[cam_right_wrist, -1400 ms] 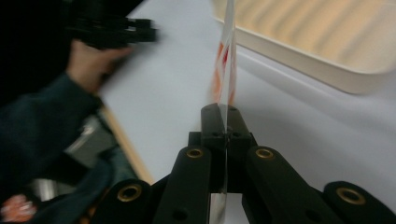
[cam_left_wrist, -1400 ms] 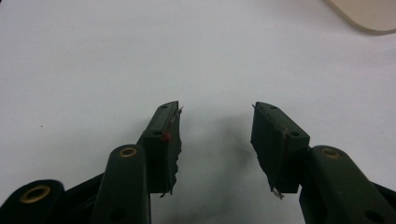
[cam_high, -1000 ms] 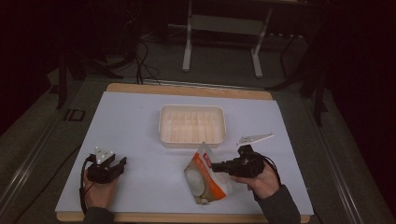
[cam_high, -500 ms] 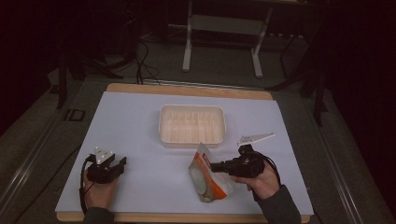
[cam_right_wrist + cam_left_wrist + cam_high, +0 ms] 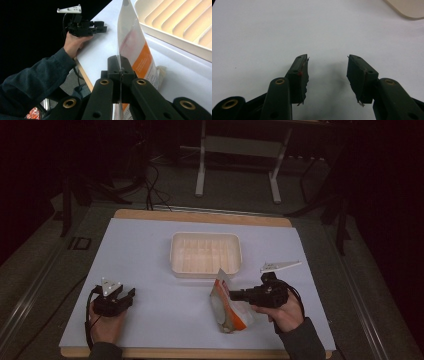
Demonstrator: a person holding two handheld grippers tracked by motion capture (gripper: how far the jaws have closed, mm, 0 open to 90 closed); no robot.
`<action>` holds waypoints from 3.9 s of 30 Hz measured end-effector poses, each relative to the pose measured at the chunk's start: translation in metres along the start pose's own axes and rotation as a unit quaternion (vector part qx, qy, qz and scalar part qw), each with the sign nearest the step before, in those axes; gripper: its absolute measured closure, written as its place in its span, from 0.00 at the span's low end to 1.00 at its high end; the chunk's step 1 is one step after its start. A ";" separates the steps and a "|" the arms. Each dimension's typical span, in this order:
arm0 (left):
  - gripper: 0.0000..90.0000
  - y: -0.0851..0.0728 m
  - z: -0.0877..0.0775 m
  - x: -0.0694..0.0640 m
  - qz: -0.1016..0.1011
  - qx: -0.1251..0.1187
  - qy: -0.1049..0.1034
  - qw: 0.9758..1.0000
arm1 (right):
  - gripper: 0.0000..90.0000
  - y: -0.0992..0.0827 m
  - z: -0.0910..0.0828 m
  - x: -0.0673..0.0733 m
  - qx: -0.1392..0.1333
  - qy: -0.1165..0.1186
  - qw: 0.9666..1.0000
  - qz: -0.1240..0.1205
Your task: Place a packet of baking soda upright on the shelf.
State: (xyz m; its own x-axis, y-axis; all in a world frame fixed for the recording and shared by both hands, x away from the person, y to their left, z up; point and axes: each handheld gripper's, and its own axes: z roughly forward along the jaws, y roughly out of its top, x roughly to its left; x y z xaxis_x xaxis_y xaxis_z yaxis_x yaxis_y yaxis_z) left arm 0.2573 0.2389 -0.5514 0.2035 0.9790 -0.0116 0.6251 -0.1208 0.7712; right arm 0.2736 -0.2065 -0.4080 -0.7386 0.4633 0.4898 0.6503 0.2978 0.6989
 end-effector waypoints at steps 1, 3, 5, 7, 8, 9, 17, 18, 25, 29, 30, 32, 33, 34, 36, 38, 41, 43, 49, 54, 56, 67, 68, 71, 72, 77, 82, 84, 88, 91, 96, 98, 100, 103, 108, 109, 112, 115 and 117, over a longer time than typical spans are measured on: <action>0.57 0.000 0.000 0.000 0.000 0.000 0.000 1.000 | 1.00 0.000 -0.001 0.000 -0.002 -0.001 1.000 0.000; 0.57 0.000 0.000 0.000 -0.002 -0.002 0.001 1.000 | 1.00 0.001 -0.002 -0.001 -0.003 -0.001 1.000 0.001; 0.57 0.000 0.000 0.000 -0.002 -0.002 0.001 1.000 | 1.00 0.002 -0.006 -0.001 -0.011 -0.002 1.000 0.003; 0.56 0.000 0.000 0.000 -0.003 -0.002 0.001 1.000 | 1.00 0.003 -0.007 -0.001 -0.014 -0.003 1.000 0.003; 0.56 0.000 -0.001 0.000 -0.003 -0.002 0.001 1.000 | 1.00 0.004 -0.008 -0.001 -0.017 -0.003 1.000 0.003; 0.56 0.000 -0.001 0.000 -0.003 -0.003 0.001 1.000 | 1.00 0.004 -0.009 -0.001 -0.019 -0.004 1.000 0.004; 0.56 0.000 -0.001 0.000 -0.003 -0.002 0.001 1.000 | 1.00 0.009 -0.019 -0.003 -0.038 -0.011 0.999 0.010; 0.56 0.000 -0.001 0.000 -0.003 -0.002 0.001 1.000 | 1.00 0.009 -0.020 -0.003 -0.040 -0.012 0.999 0.012; 0.56 0.000 0.000 0.000 -0.003 -0.003 0.002 1.000 | 1.00 0.014 -0.028 -0.005 -0.055 -0.018 0.998 0.017; 0.56 0.000 0.000 0.000 -0.003 -0.003 0.002 1.000 | 1.00 0.016 -0.031 -0.004 -0.058 -0.033 0.998 0.013; 0.56 0.000 0.000 0.000 -0.002 -0.003 0.002 1.000 | 1.00 0.017 -0.031 -0.004 -0.059 -0.036 0.998 0.012; 0.56 0.000 0.000 0.000 -0.002 -0.003 0.003 1.000 | 1.00 0.018 -0.032 -0.004 -0.061 -0.039 0.997 0.011; 0.56 0.000 0.000 0.000 -0.002 -0.003 0.003 1.000 | 1.00 0.019 -0.033 -0.004 -0.062 -0.041 0.997 0.011; 0.56 0.000 0.000 0.000 -0.001 -0.003 0.003 1.000 | 1.00 0.020 -0.033 -0.004 -0.063 -0.042 0.997 0.012; 0.56 0.000 0.000 0.000 -0.002 -0.003 0.002 1.000 | 1.00 0.021 -0.035 -0.004 -0.065 -0.044 0.997 0.013; 0.56 0.000 0.000 0.000 -0.002 -0.002 0.002 1.000 | 1.00 0.023 -0.036 -0.004 -0.067 -0.049 0.997 0.011; 0.56 0.000 0.000 0.000 -0.001 -0.002 0.002 1.000 | 1.00 0.026 -0.037 -0.003 -0.068 -0.054 0.996 0.009; 0.56 0.000 0.000 0.000 -0.001 -0.003 0.002 1.000 | 1.00 0.028 -0.037 -0.003 -0.068 -0.056 0.996 0.009; 0.56 0.000 0.000 0.000 -0.002 -0.003 0.002 1.000 | 1.00 0.033 -0.037 -0.003 -0.073 -0.060 0.995 0.009; 0.56 0.000 0.000 0.000 -0.002 -0.003 0.002 1.000 | 1.00 0.037 -0.039 -0.003 -0.080 -0.062 0.995 0.008; 0.56 0.000 -0.001 0.000 -0.002 -0.003 0.002 1.000 | 1.00 0.038 -0.039 -0.003 -0.081 -0.062 0.995 0.010; 0.55 0.000 -0.001 0.001 -0.004 -0.004 0.002 1.000 | 1.00 0.047 -0.042 -0.006 -0.094 -0.069 0.993 0.013; 0.55 0.000 -0.001 0.001 -0.004 -0.004 0.002 1.000 | 1.00 0.048 -0.042 -0.006 -0.095 -0.069 0.993 0.014; 0.55 0.000 -0.001 0.001 -0.005 -0.005 0.001 1.000 | 1.00 0.051 -0.041 -0.005 -0.097 -0.069 0.993 0.014; 0.55 0.000 -0.001 0.001 -0.005 -0.005 0.001 1.000 | 1.00 0.052 -0.041 -0.005 -0.096 -0.070 0.993 0.014; 0.55 0.000 -0.001 0.001 -0.005 -0.004 0.002 1.000 | 1.00 0.057 -0.041 -0.006 -0.100 -0.071 0.992 0.014; 0.55 0.000 -0.001 0.001 -0.006 -0.005 0.002 1.000 | 1.00 0.061 -0.040 -0.007 -0.102 -0.073 0.992 0.016; 0.55 0.000 -0.001 0.001 -0.006 -0.005 0.002 1.000 | 1.00 0.063 -0.040 -0.008 -0.104 -0.073 0.992 0.016; 0.55 0.000 -0.001 0.001 -0.005 -0.004 0.001 1.000 | 1.00 0.065 -0.041 -0.009 -0.107 -0.078 0.991 0.019; 0.55 0.000 -0.001 0.001 -0.005 -0.005 0.002 1.000 | 1.00 0.068 -0.042 -0.011 -0.108 -0.084 0.990 0.019; 0.55 0.000 -0.001 0.001 -0.005 -0.005 0.003 1.000 | 1.00 0.073 -0.044 -0.014 -0.111 -0.092 0.989 0.024; 0.55 0.000 -0.001 0.001 -0.006 -0.005 0.003 1.000 | 1.00 0.074 -0.044 -0.014 -0.112 -0.093 0.989 0.024; 0.55 0.000 -0.001 0.001 -0.006 -0.005 0.002 1.000 | 1.00 0.077 -0.045 -0.016 -0.116 -0.096 0.988 0.027; 0.55 0.000 -0.001 0.001 -0.005 -0.004 0.003 1.000 | 1.00 0.079 -0.045 -0.016 -0.120 -0.097 0.988 0.030; 0.55 0.000 -0.001 0.001 -0.005 -0.004 0.003 1.000 | 1.00 0.084 -0.044 -0.017 -0.124 -0.099 0.987 0.033; 0.55 0.000 -0.001 0.001 -0.005 -0.003 0.002 1.000 | 1.00 0.085 -0.044 -0.017 -0.125 -0.100 0.987 0.033; 0.55 0.000 -0.001 0.001 -0.005 -0.004 0.003 1.000 | 1.00 0.088 -0.043 -0.018 -0.127 -0.100 0.986 0.035; 0.55 0.000 -0.001 0.001 -0.005 -0.003 0.003 1.000 | 1.00 0.091 -0.041 -0.019 -0.128 -0.102 0.986 0.035; 0.55 0.000 0.000 0.001 -0.005 -0.003 0.003 1.000 | 1.00 0.093 -0.039 -0.019 -0.128 -0.103 0.986 0.035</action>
State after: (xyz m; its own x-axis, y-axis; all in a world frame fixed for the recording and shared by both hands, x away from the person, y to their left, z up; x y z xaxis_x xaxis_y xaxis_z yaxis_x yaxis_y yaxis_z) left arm 0.2569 0.2397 -0.5514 0.1931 0.9810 -0.0165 0.6232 -0.1097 0.7743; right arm 0.3410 -0.2197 -0.3317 -0.6246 0.6424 0.4441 0.6125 0.0501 0.7889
